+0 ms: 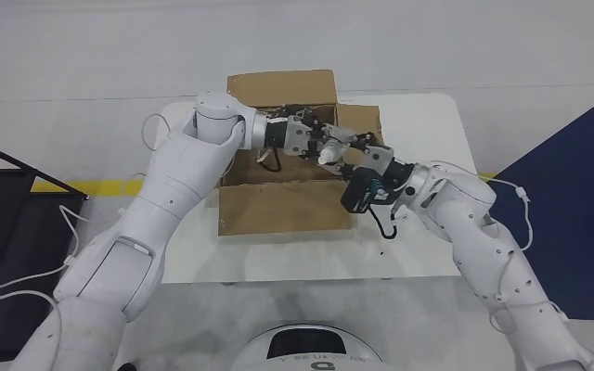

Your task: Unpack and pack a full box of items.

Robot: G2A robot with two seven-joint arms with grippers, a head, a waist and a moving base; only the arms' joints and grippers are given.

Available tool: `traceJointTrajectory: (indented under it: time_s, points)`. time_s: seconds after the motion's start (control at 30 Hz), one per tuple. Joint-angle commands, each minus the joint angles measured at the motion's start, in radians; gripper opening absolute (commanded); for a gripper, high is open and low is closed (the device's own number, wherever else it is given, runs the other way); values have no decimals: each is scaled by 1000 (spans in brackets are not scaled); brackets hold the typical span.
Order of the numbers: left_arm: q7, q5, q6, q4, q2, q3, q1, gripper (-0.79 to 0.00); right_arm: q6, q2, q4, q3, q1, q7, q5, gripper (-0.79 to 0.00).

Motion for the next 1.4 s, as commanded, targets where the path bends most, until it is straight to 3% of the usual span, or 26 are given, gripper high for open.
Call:
traceJointTrajectory:
  time_s: [0.0, 0.1, 0.33, 0.4, 0.47, 0.9, 1.0, 1.07, 1.37]
  points:
    - [1, 0, 1, -2, 0, 0, 1, -785, -1, -1, 2, -1, 2, 4, 0, -588]
    - [2, 1, -2, -4, 1, -1, 2, -785, -5, -2, 5, -3, 6, 9, -1, -640]
    - [6, 1, -1, -11, 1, 0, 3, -785, -8, -5, 12, -8, 12, 19, -3, -683]
    - [4, -1, -1, -13, 1, -1, 4, -785, -9, -6, 14, -10, 13, 22, -3, -656]
    - [7, -1, -2, -14, 1, -2, 5, -785, -8, -7, 15, -11, 14, 26, -3, -576]
    - [12, -7, -4, -24, 2, -5, 15, -785, 2, -7, 14, 10, -8, 30, -6, -576]
    - [11, -5, -5, -28, 4, -7, 17, -785, 2, -7, 10, 15, -14, 30, -8, -640]
    - [11, -4, -5, -29, 5, -8, 18, -785, 4, -7, 7, 17, -16, 31, -12, -785]
    - [10, -3, -10, -31, 7, -12, 19, -785, -2, -6, -3, 27, -26, 21, -24, -785]
